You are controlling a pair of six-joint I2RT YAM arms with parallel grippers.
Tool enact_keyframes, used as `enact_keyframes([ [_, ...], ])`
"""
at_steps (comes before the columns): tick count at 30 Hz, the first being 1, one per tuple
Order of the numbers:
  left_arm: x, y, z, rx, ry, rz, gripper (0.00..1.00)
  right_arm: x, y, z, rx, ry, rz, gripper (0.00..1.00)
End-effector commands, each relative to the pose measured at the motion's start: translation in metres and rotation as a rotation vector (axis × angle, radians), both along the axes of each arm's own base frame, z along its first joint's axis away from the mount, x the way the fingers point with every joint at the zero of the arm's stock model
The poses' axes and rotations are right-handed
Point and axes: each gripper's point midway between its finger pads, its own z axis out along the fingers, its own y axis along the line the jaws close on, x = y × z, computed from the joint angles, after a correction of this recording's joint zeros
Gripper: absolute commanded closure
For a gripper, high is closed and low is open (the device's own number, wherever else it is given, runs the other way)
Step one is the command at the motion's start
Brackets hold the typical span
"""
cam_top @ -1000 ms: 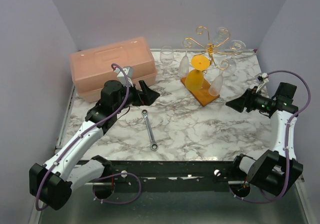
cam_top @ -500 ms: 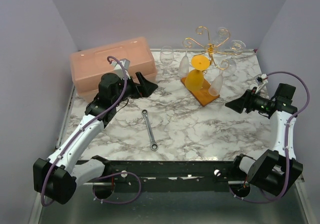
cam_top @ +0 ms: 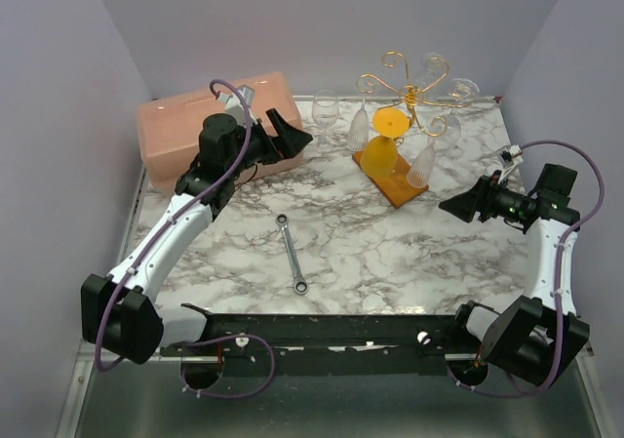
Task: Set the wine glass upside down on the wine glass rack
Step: Move the wine glass to the center of the board.
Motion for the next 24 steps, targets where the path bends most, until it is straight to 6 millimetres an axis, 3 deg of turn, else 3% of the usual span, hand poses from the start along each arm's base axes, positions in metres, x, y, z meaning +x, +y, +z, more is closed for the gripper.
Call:
enact_keyframes([
  [1, 0.026, -0.006, 0.02, -0.048, 0.003, 0.033, 0.11, -0.001, -0.002, 0.002, -0.033, -0.034, -0.013, 0.31],
  [5, 0.051, -0.014, 0.023, 0.003, 0.014, 0.027, 0.21, -0.001, -0.002, 0.002, -0.034, -0.035, -0.013, 0.31],
  [14, 0.134, -0.009, 0.01, 0.395, 0.056, 0.064, 0.37, -0.001, -0.002, 0.003, -0.037, -0.038, -0.01, 0.31],
  [21, 0.176, -0.017, 0.007, 0.5, 0.01, 0.045, 0.46, -0.001, -0.002, 0.0, -0.032, -0.029, -0.01, 0.31],
  [24, 0.184, -0.027, 0.002, 0.501, -0.01, 0.016, 0.48, 0.0, -0.001, 0.0, -0.019, -0.021, -0.003, 0.31],
])
